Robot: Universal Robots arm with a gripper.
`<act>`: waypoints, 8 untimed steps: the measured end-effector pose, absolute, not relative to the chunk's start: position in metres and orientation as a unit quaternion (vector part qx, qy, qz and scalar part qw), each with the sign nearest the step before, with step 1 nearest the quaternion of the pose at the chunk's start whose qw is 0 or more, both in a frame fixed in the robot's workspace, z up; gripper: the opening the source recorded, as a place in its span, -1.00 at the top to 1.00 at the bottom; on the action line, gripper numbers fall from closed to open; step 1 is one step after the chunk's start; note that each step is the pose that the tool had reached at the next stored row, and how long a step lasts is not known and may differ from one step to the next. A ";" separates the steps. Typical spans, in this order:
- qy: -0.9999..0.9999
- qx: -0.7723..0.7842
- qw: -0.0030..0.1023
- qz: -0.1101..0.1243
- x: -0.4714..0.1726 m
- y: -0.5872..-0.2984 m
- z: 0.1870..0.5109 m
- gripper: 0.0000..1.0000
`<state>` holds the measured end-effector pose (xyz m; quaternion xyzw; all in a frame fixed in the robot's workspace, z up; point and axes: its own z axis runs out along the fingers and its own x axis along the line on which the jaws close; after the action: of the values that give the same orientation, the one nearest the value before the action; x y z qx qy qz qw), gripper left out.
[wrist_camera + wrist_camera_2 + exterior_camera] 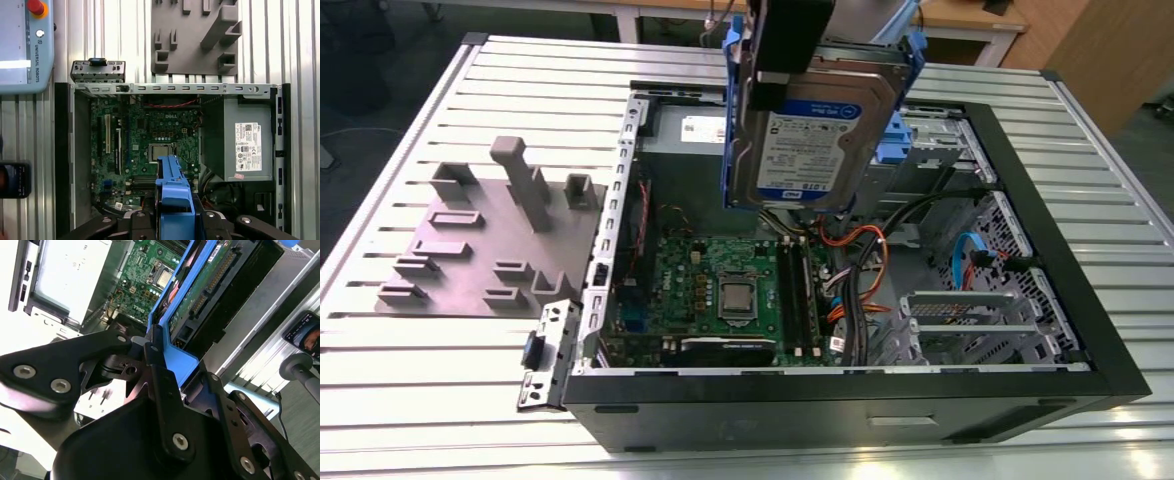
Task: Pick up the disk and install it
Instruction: 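Insert the disk into the insertion slot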
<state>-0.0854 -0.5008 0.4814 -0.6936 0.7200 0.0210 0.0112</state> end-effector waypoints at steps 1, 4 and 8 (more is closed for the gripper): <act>0.720 -0.694 0.011 0.021 -0.085 -0.502 0.481 0.27; 0.720 -0.694 0.011 0.021 -0.085 -0.507 0.481 0.27; 0.720 -0.694 0.011 0.021 -0.083 -0.510 0.481 0.27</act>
<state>-0.0825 -0.5095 0.4812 -0.6935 0.7200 0.0210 0.0112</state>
